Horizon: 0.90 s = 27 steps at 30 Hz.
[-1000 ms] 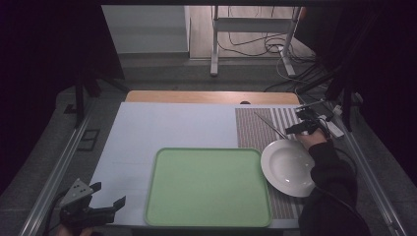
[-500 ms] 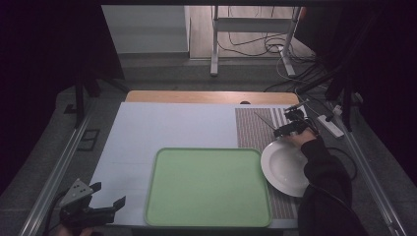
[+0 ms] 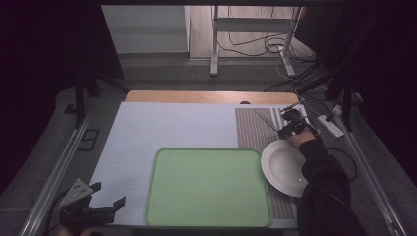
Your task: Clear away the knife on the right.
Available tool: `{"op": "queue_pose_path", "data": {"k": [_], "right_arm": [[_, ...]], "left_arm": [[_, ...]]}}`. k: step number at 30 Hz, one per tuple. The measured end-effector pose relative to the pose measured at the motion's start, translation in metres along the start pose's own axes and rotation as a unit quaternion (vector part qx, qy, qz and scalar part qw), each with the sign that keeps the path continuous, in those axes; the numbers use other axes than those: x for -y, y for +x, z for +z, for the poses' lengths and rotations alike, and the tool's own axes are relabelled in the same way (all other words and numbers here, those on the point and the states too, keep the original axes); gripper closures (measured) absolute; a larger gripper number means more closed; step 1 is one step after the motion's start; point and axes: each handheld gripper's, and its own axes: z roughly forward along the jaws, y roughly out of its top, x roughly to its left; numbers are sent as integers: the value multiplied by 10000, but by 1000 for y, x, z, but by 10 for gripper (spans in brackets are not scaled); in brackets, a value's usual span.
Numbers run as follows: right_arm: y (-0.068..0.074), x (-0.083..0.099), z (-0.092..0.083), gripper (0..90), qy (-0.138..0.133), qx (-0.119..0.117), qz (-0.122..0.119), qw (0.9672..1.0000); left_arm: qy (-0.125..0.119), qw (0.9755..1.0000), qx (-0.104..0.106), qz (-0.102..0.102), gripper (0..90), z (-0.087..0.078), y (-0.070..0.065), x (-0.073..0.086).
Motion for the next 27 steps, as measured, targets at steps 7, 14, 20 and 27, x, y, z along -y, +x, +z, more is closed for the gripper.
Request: {"op": "queue_pose_path", "data": {"k": [7, 14, 20, 27], "right_arm": [[-1, -2, -1, 804, 67, -52, -62, 9999], [-14, 1, -14, 805, -124, 64, 93, 9999], [-28, 7, -25, 805, -228, 83, 344, 9991], [-39, 12, -40, 806, -327, 168, 499, 9981]], "left_arm": [[-8, 10000, 9, -24, 45, 0, 0, 0], [-8, 10000, 11, -23, 45, 0, 1, 0], [-8, 10000, 6, -15, 45, 0, 0, 0], [-9, 10000, 4, -9, 45, 0, 0, 0]]}}
